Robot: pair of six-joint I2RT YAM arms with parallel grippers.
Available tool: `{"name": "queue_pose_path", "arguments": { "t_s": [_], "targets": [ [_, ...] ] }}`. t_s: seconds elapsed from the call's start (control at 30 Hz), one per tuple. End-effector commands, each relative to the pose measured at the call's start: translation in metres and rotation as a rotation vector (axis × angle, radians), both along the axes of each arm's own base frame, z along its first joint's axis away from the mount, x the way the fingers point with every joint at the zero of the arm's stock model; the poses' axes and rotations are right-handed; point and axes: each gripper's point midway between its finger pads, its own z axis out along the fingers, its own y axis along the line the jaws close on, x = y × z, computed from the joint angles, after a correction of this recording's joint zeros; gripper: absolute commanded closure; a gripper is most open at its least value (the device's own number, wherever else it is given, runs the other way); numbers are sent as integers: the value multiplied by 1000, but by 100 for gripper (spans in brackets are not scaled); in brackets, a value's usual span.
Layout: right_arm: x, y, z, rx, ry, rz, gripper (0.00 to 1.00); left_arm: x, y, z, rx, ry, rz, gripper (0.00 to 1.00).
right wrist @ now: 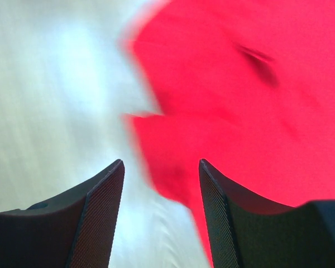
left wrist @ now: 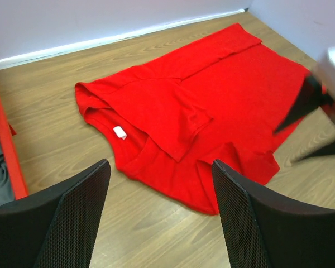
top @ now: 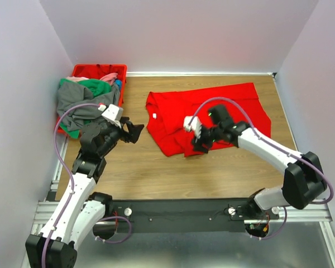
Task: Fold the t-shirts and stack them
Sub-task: Fold the tshirt
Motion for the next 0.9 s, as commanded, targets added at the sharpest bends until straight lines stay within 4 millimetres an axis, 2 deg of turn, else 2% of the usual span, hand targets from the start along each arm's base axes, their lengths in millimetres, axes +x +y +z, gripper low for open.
{"name": "queue_pose_path", "arguments": {
  "t_s": [0.0,0.03,0.13,0.2,0.23,0.33,0.53,0.67,0.77,0.8,0.87],
  "targets": [
    [-54,23,-34,-119,10,215,36,-8,-9,14,-16,-37,-61,19],
    [-45,19,-39,-179,-26,182,36,-8,-9,15,-18,-40,-58,19],
    [-32,28,-39,-245,-85,179,36,-9,-7,16,-20,-46,-46,19],
    [-35,39,-39,-284,-131,220,36,-8,-5,16,-17,-47,-34,19],
    [-36,40,-47,-317,-136,230,36,-9,-4,18,-18,-53,-31,19],
    [-30,39,-57,-410,-202,214,36,-9,-3,20,-19,-59,-21,19],
    [-18,40,-63,-436,-250,180,37,-8,-2,19,-18,-56,-15,19],
    [-8,34,-69,-476,-282,135,40,-8,-2,19,-17,-57,-18,19],
    [-2,33,-73,-496,-295,106,49,-9,-3,20,-21,-60,-20,19],
    [1,33,-72,-497,-300,94,58,-9,-3,19,-19,-57,-21,19],
    [5,32,-73,-508,-311,72,66,-9,-3,20,-19,-60,-23,19]
  ]
}}
